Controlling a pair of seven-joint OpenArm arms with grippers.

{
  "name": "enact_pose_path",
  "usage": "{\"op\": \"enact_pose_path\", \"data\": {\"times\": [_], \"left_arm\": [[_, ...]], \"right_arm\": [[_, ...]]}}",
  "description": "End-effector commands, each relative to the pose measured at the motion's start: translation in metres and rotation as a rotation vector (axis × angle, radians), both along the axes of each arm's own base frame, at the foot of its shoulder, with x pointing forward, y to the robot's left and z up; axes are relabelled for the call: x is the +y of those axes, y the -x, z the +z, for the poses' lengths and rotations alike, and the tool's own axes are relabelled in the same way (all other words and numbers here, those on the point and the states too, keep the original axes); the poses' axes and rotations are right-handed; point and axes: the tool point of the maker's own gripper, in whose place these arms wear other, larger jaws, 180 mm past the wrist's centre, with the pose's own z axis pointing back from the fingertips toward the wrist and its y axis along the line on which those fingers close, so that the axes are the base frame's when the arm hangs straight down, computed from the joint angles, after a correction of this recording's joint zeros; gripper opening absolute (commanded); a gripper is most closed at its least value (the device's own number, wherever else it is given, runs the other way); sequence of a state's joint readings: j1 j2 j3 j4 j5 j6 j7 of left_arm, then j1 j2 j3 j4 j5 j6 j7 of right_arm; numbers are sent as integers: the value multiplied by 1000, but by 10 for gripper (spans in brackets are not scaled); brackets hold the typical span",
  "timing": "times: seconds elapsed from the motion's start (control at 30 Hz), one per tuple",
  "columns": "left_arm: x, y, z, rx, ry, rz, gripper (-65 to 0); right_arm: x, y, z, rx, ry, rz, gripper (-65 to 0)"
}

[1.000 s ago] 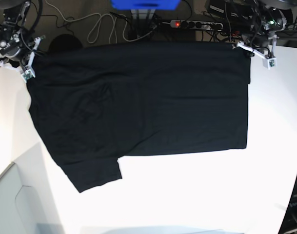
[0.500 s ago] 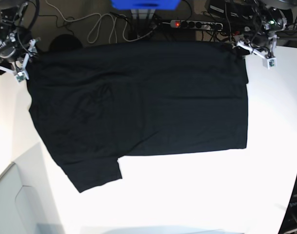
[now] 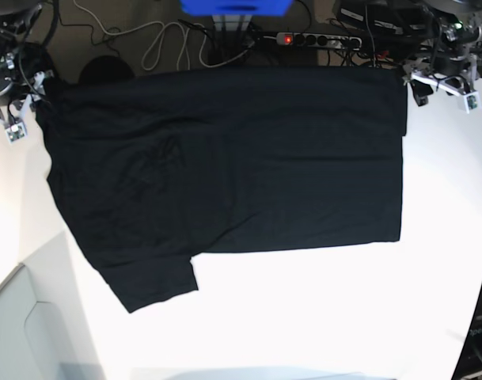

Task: Fold the T-shirt properly
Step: 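Release the shoulders and move both grippers to the shirt's side edges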

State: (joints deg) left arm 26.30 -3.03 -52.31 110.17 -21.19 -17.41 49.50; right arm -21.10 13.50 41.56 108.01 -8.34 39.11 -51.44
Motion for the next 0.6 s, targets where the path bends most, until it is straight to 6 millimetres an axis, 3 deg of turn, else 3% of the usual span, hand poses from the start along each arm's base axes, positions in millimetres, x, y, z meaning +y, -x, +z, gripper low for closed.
{"op": "enact_pose_path", "data": {"times": [0.0,0.1,0.3,0.57], "left_arm": [[3,-13,15,-53,-28,-14,-208],[5,-33,23,-108,-32,-15,-208],[9,-90,44,-263,-13,-5,-210],[17,-183,29,-317,87,-93,-208]], "right_arm": [[-3,-10,11,-32,20,26,-248],[1,-36,21,-95,16,40,-248],[38,-114,37,-219,-43,157,-248],[52,-226,12,-195,-206,125,-248]]}}
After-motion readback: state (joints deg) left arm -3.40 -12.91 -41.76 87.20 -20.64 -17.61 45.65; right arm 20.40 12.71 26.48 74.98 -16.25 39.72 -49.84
